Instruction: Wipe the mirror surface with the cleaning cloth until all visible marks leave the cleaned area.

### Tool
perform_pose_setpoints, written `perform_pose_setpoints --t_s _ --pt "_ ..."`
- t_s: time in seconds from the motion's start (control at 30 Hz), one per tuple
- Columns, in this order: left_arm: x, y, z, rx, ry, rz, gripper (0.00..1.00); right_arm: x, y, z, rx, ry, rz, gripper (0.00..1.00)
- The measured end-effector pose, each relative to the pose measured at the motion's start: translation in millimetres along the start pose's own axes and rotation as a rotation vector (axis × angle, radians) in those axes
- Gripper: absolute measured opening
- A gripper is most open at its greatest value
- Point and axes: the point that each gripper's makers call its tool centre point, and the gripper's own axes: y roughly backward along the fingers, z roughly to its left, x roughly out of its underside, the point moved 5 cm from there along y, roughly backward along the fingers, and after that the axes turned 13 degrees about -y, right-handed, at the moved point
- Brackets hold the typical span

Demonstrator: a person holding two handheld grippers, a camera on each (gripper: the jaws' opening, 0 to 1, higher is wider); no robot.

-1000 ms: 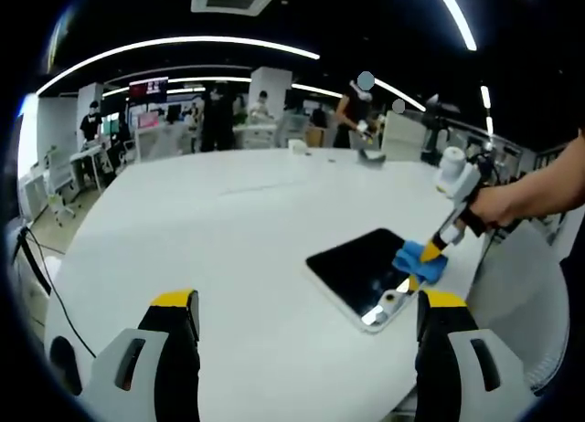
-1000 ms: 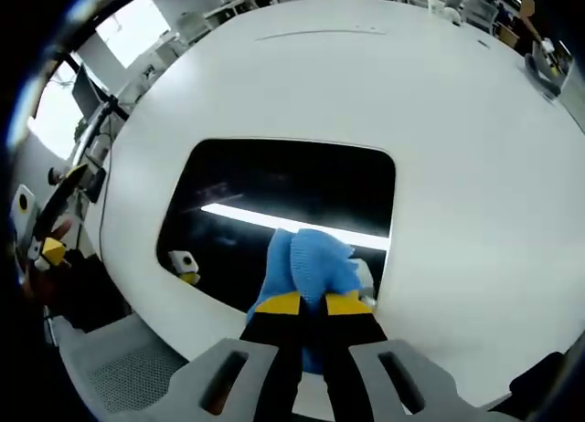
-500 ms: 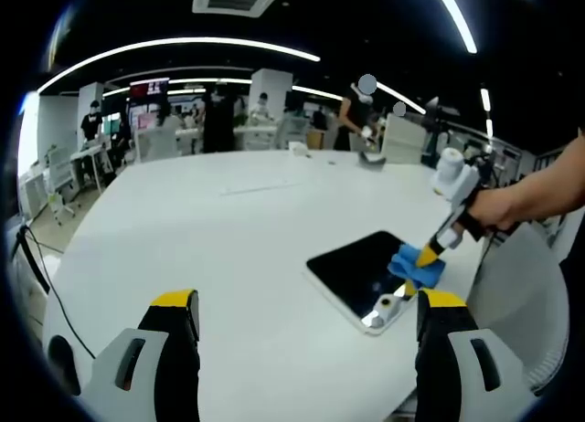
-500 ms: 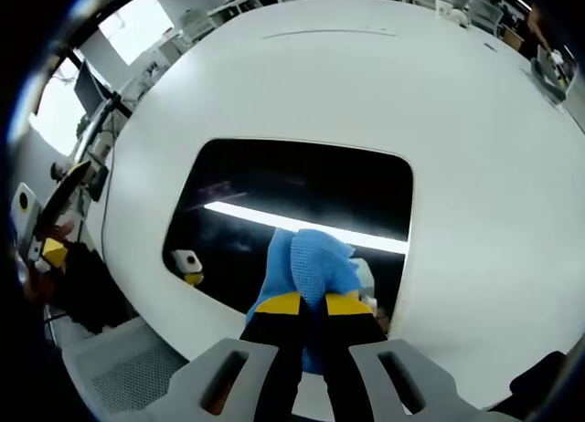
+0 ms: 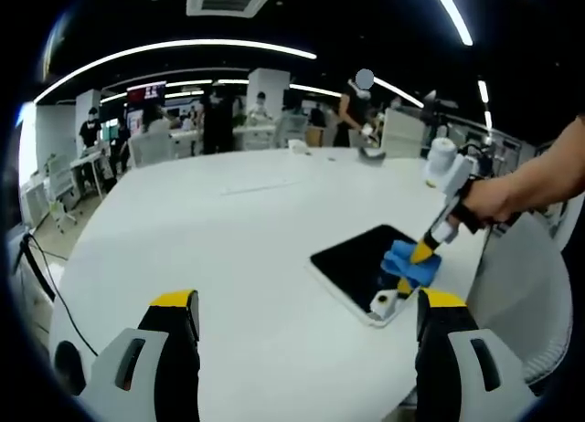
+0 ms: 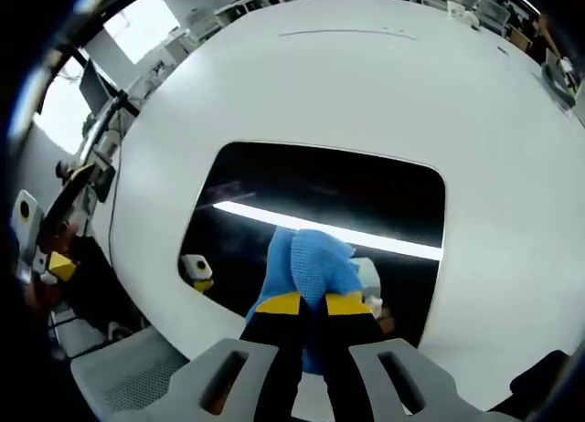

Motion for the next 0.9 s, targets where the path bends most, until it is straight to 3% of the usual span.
perform_pose_setpoints --t_s 0.9 --pt "8.0 13.0 12.7 0.021 0.014 -0.01 1.0 -2.1 -18.2 62.3 -0.034 0.078 0.02 0.02"
